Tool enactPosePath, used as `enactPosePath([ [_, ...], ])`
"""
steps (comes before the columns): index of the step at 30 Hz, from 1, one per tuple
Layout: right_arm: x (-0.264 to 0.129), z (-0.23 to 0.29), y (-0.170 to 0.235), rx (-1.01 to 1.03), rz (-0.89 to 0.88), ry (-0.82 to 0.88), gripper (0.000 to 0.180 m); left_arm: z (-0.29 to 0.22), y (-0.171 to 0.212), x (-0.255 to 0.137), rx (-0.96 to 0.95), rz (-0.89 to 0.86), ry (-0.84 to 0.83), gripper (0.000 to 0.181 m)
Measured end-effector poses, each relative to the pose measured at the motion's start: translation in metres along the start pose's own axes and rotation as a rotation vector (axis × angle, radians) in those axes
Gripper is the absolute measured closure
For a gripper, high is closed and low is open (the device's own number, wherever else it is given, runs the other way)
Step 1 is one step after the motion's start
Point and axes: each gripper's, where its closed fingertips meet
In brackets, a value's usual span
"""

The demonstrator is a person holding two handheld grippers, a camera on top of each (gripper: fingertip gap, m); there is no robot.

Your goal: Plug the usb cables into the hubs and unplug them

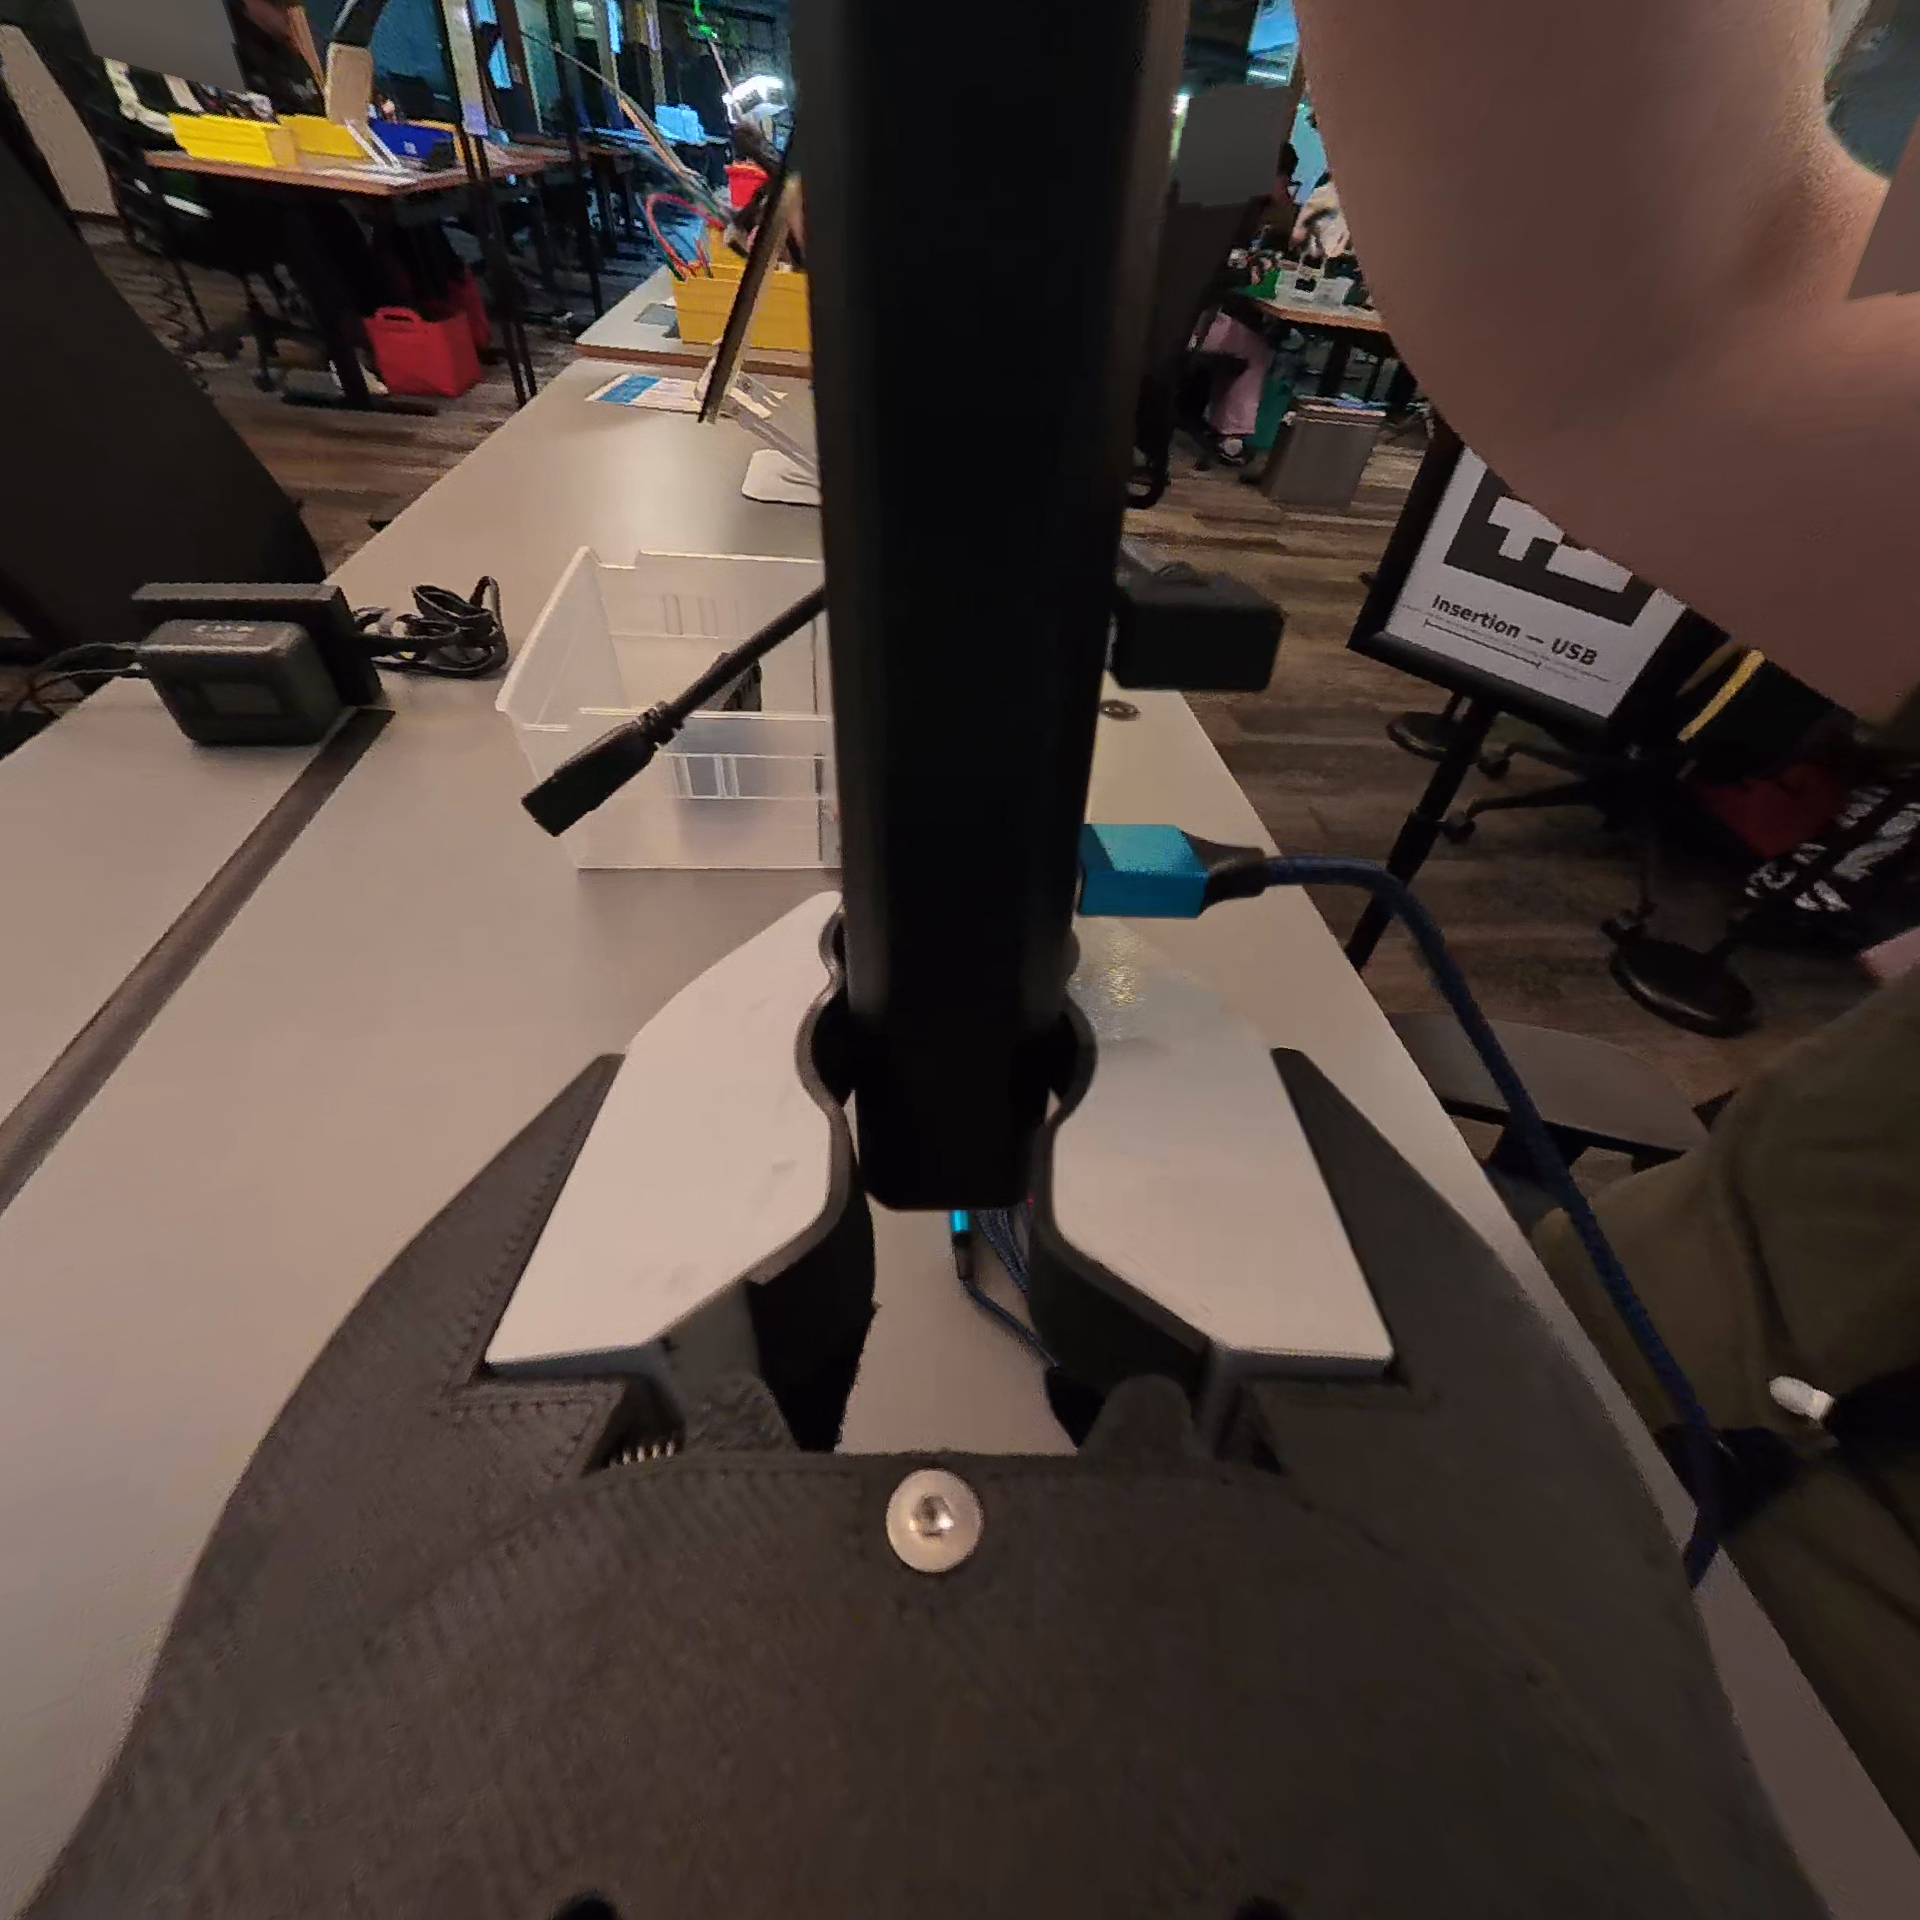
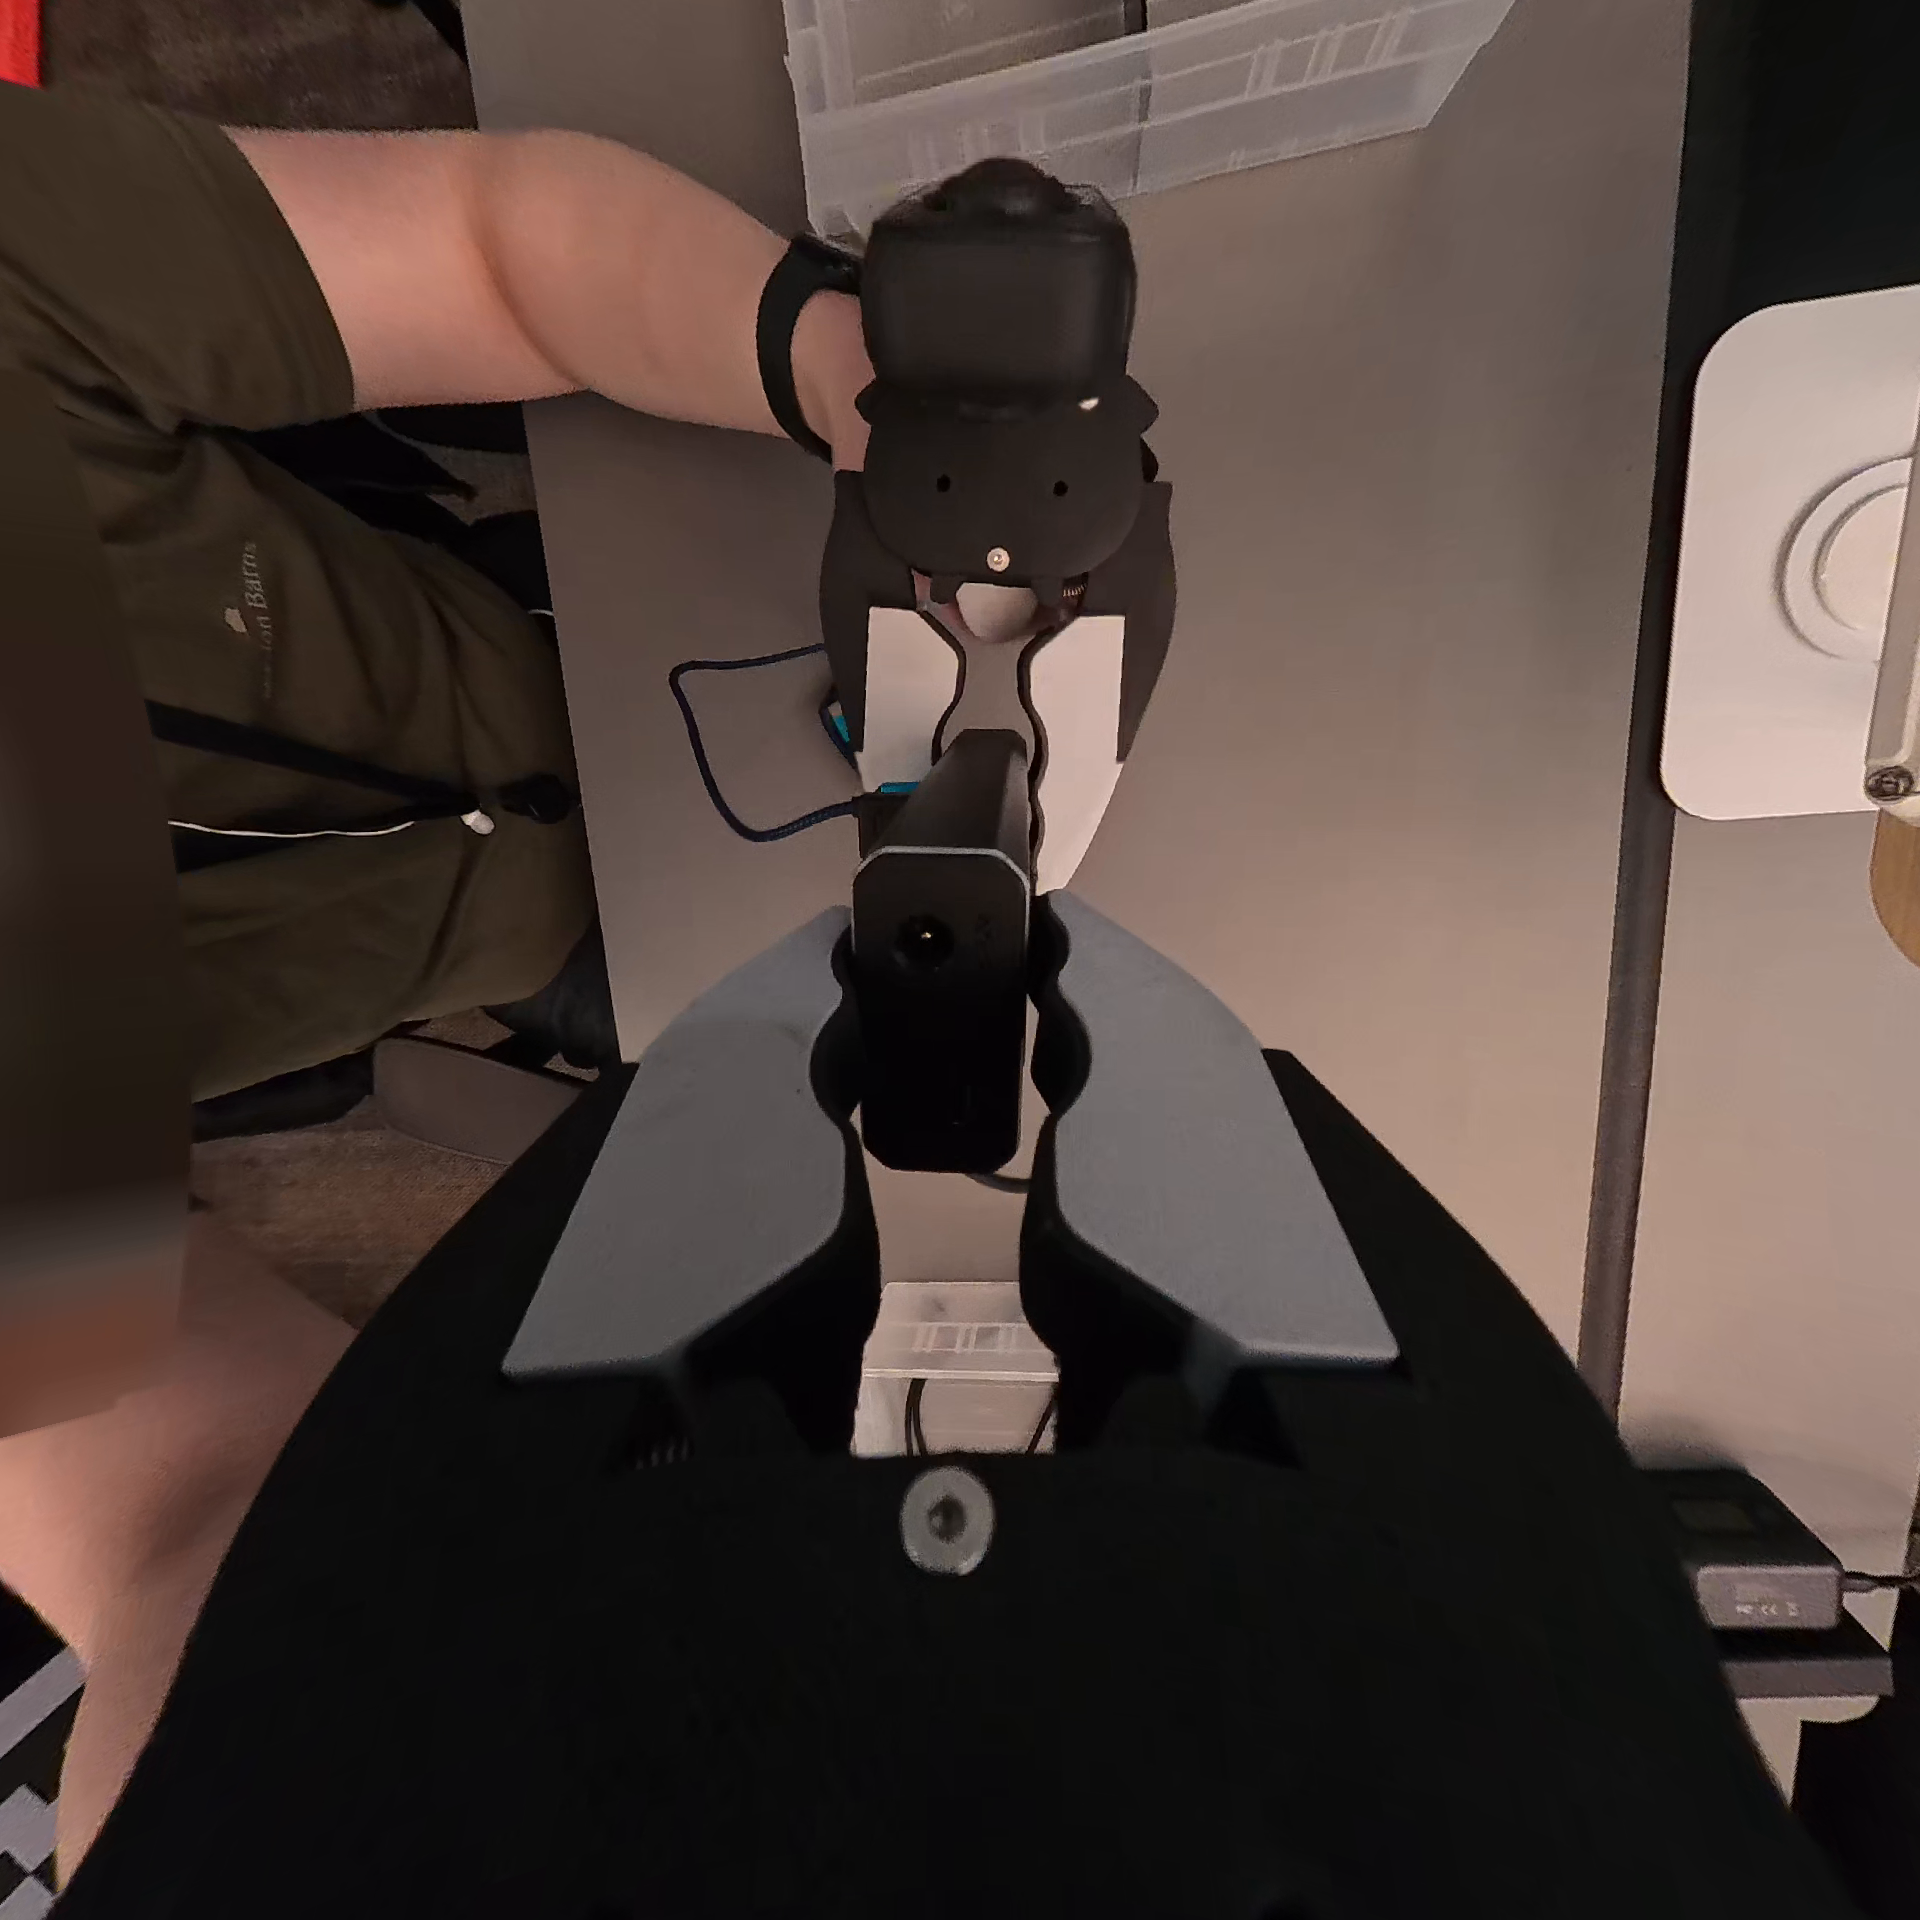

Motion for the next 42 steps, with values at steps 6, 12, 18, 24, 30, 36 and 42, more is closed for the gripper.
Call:
enactPosePath([
  [6,0.003,-0.003,-0.001,0.008,-0.007,-0.002,0.151,0.008,-0.005,0.001,0.043,-0.053,-0.046,0.151],
  [12,0.005,-0.001,0.001,-0.025,0.018,0.005,0.151,0.012,-0.004,0.005,0.099,-0.079,-0.082,0.152],
  [18,0.008,-0.002,0.001,-0.077,0.051,0.047,0.151,0.018,-0.005,0.004,0.132,-0.110,-0.119,0.152],
  [24,-0.007,-0.025,-0.017,-0.124,-0.060,0.228,0.132,0.020,-0.013,-0.006,0.137,-0.173,-0.149,0.152],
  [30,-0.052,-0.033,-0.037,-0.183,-0.159,0.429,0.127,0.023,-0.020,-0.017,0.150,-0.217,-0.190,0.152],
  [36,-0.138,0.001,-0.058,-0.170,-0.747,0.537,0.133,0.033,-0.024,-0.035,0.167,-0.219,-0.296,0.151],
  [42,-0.151,0.007,-0.010,-0.144,-1.139,0.946,0.130,0.049,-0.022,-0.057,0.152,-0.241,-0.421,0.152],
])
Point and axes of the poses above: each gripper's, where its closed fingertips meet, x out along the fingers, y out of its underside, z = x × y across the jaws, and after that the axes turned 15 degrees about y, right-handed
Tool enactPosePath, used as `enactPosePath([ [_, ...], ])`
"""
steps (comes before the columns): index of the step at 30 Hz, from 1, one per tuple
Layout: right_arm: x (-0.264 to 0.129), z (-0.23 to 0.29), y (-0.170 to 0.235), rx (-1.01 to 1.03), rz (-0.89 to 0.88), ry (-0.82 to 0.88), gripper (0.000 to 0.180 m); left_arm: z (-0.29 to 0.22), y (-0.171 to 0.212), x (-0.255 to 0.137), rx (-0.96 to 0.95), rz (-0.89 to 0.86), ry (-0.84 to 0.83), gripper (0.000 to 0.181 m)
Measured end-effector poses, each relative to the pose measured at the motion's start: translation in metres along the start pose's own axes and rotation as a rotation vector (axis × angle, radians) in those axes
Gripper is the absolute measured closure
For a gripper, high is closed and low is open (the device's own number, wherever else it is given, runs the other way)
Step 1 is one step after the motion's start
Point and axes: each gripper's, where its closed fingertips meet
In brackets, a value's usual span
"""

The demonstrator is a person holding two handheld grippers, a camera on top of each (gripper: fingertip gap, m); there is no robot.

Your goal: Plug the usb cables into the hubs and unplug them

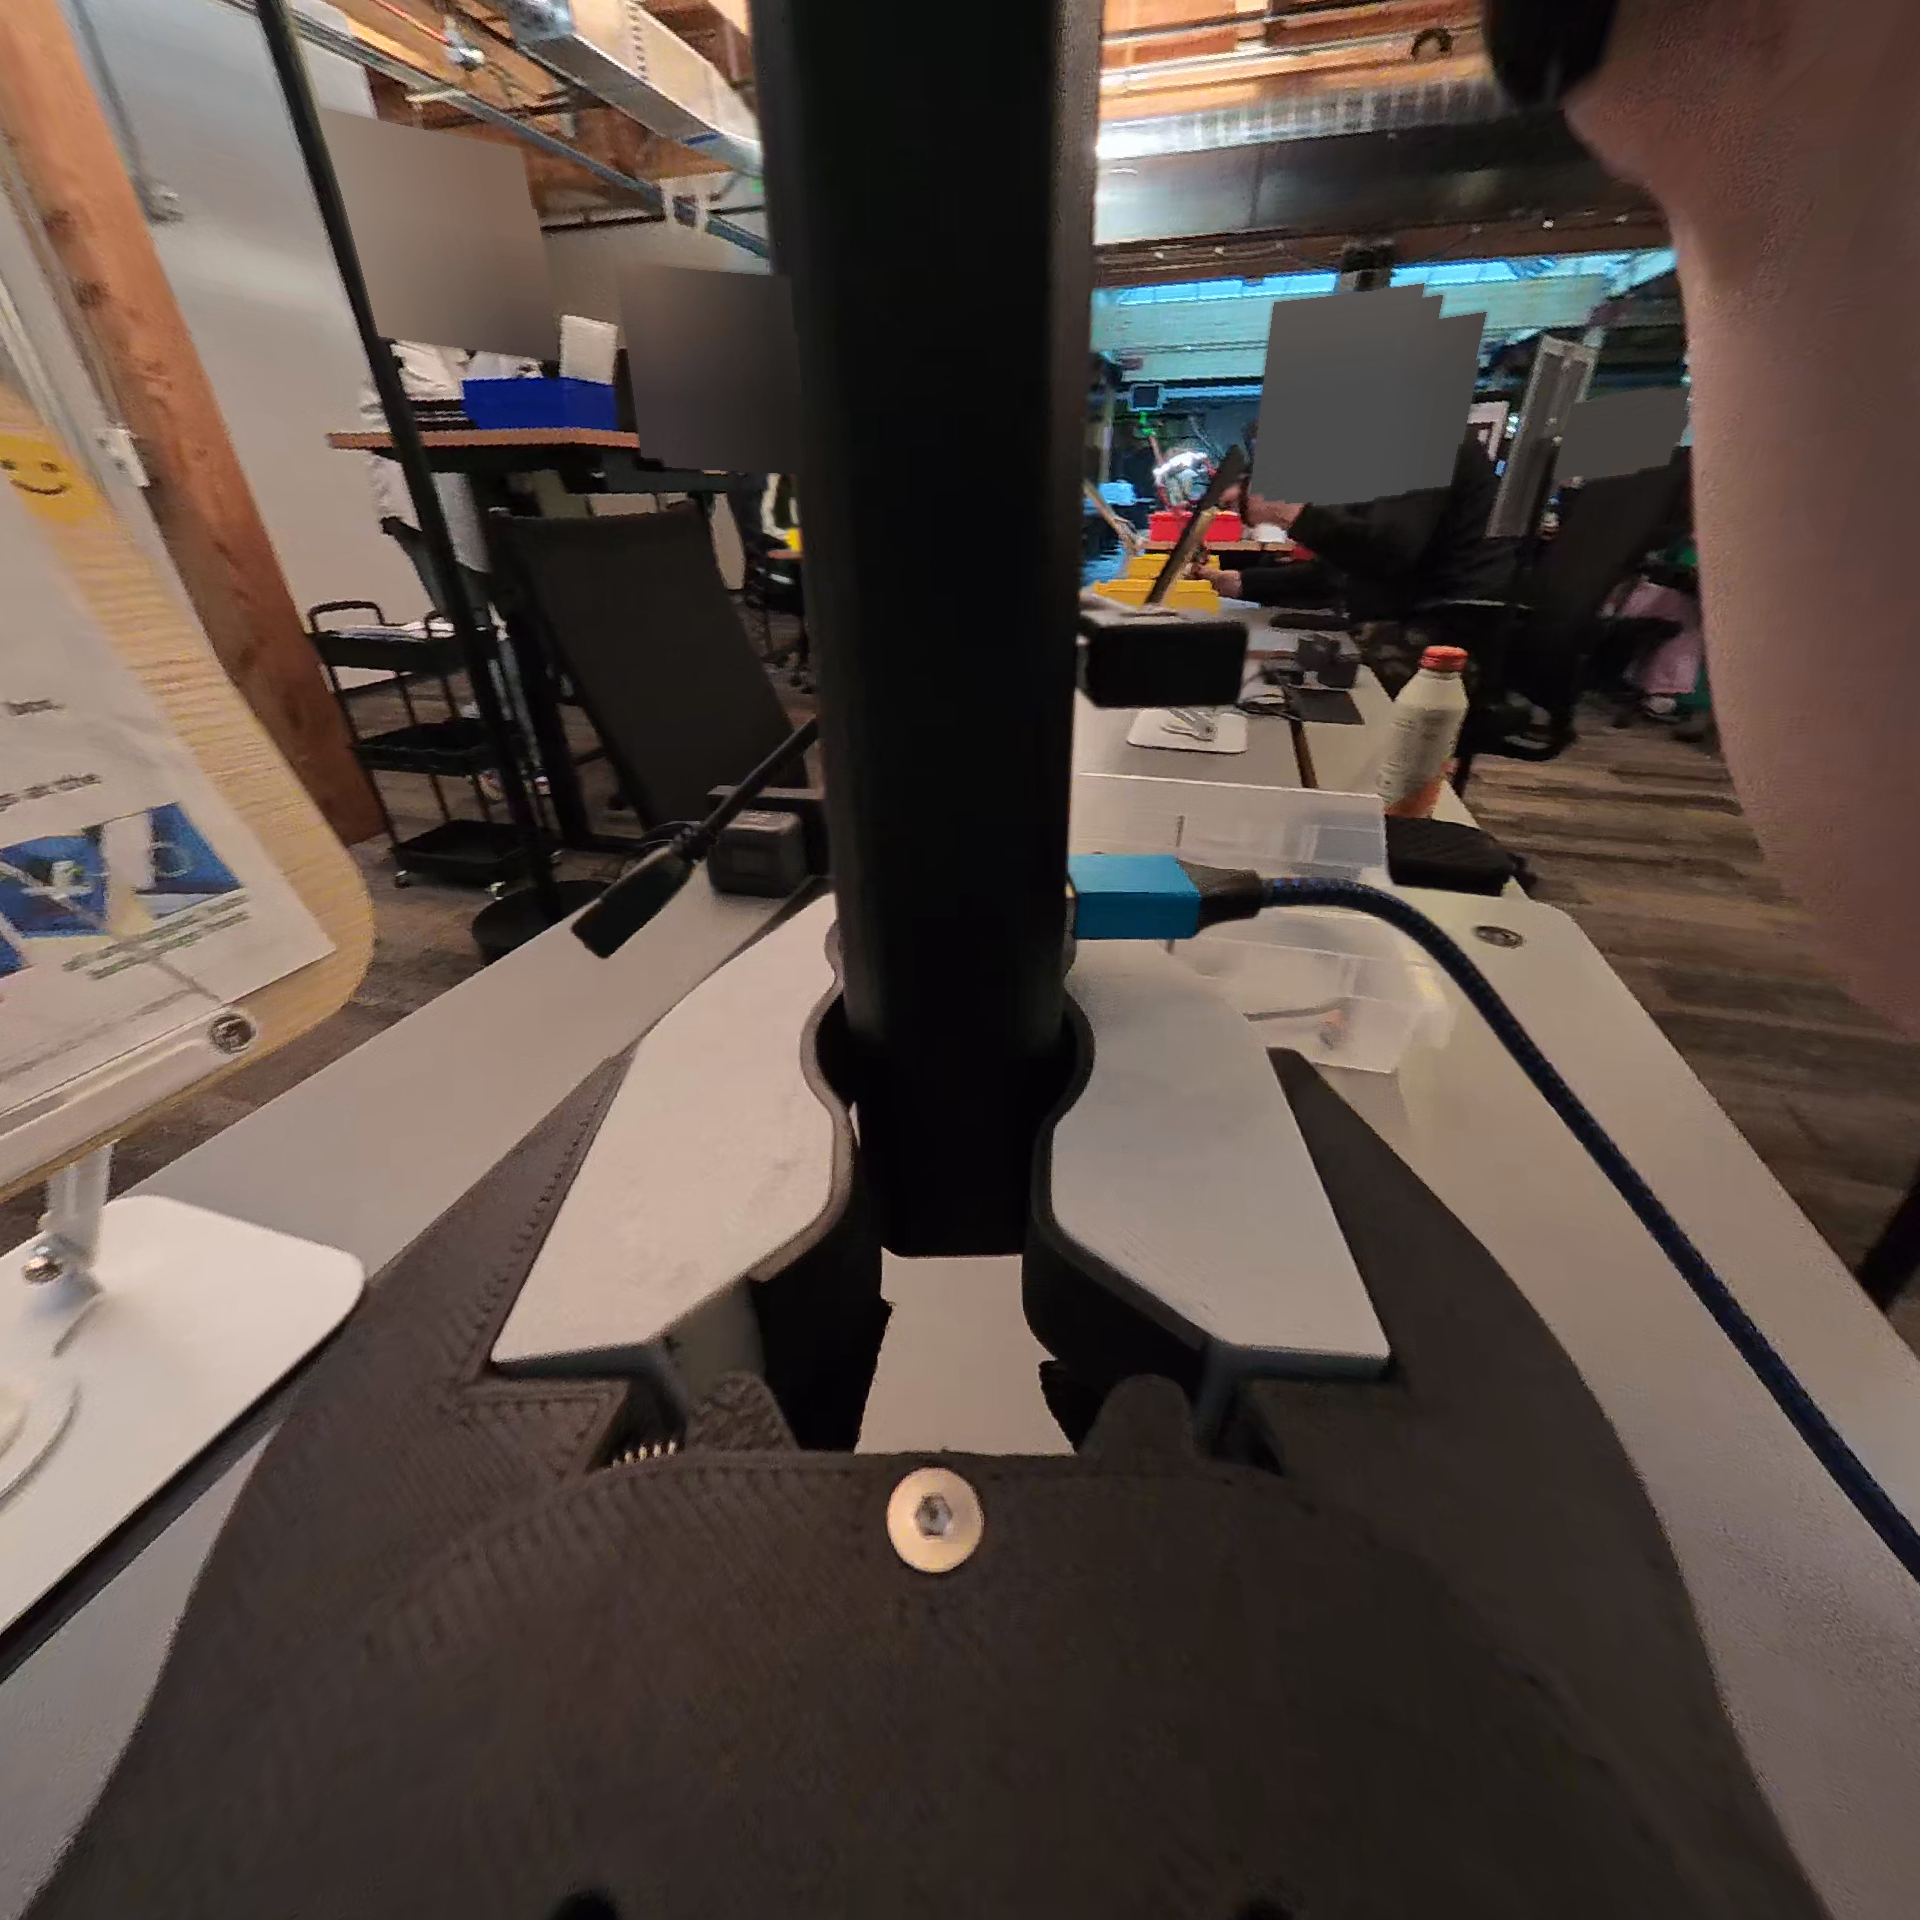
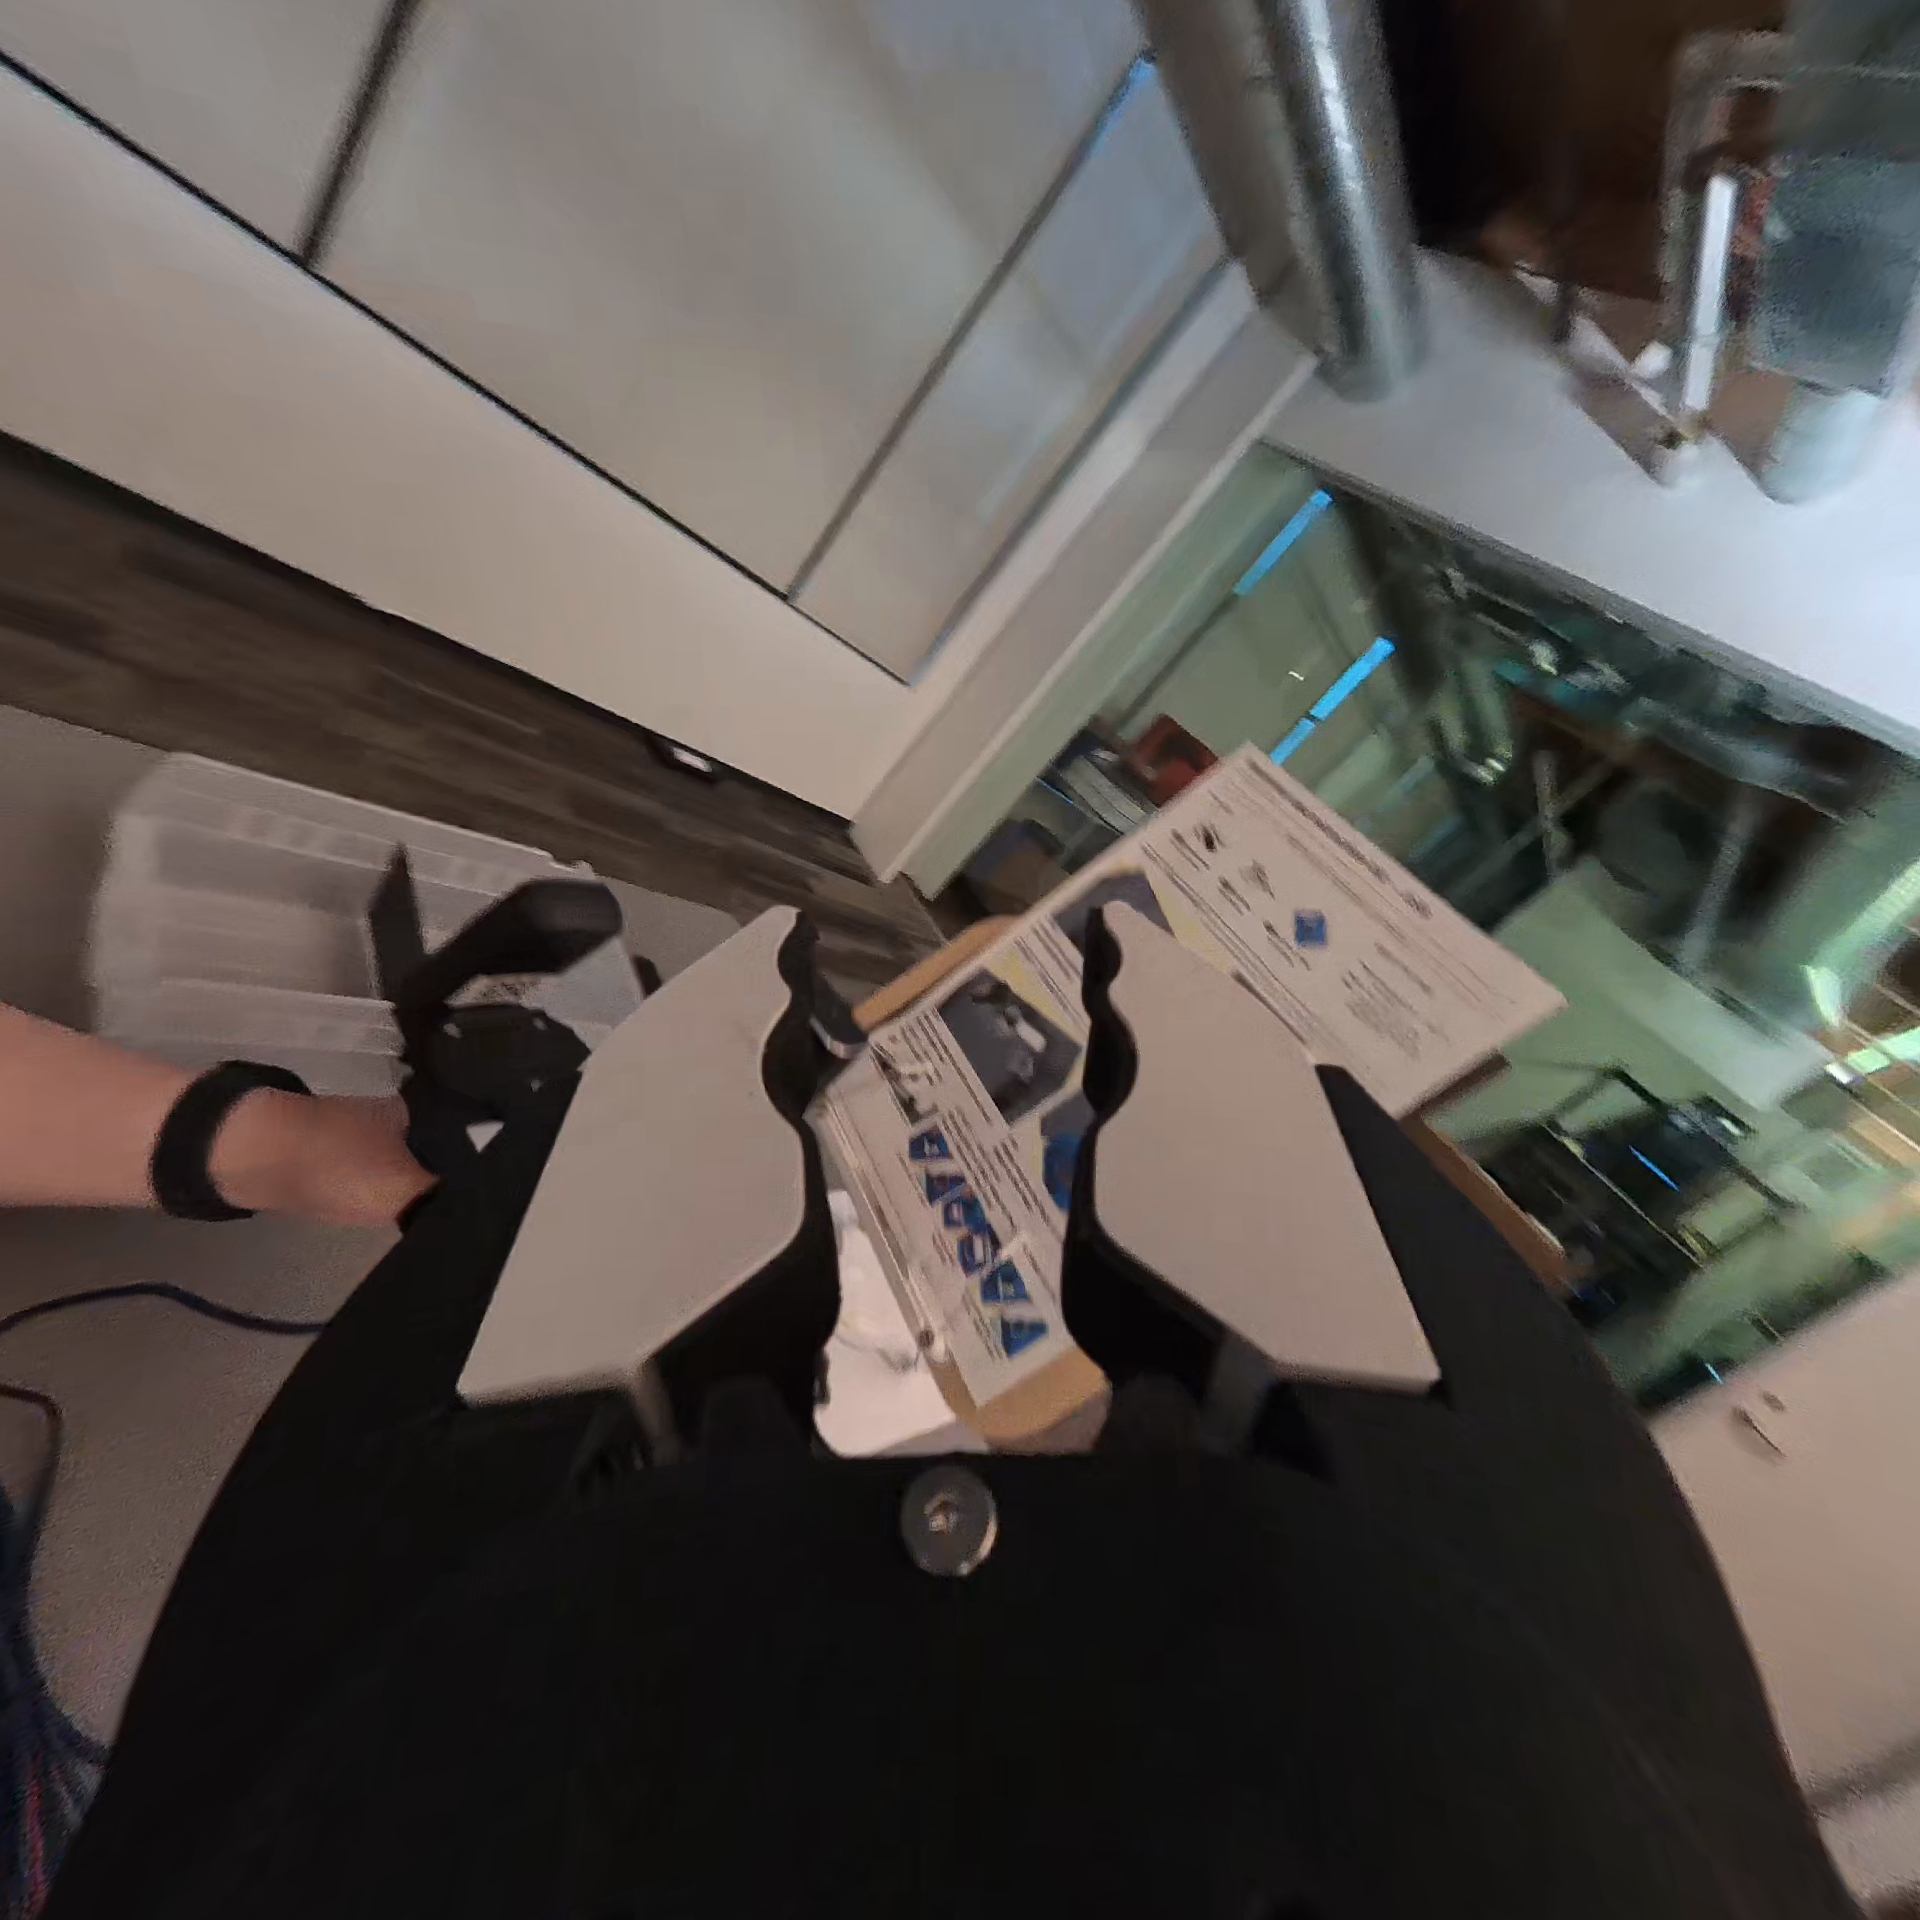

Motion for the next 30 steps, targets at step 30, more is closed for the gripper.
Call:
enactPosePath([
  [30,0.078,0.161,0.205,0.638,0.393,0.357,0.152,0.049,0.011,-0.036,0.087,-0.033,-0.341,0.152],
])
Point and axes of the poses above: each gripper's, where its closed fingertips meet, x out along the fingers, y out of its underside, z = x × y across the jaws, and after that the axes turned 15 degrees about y, right-handed
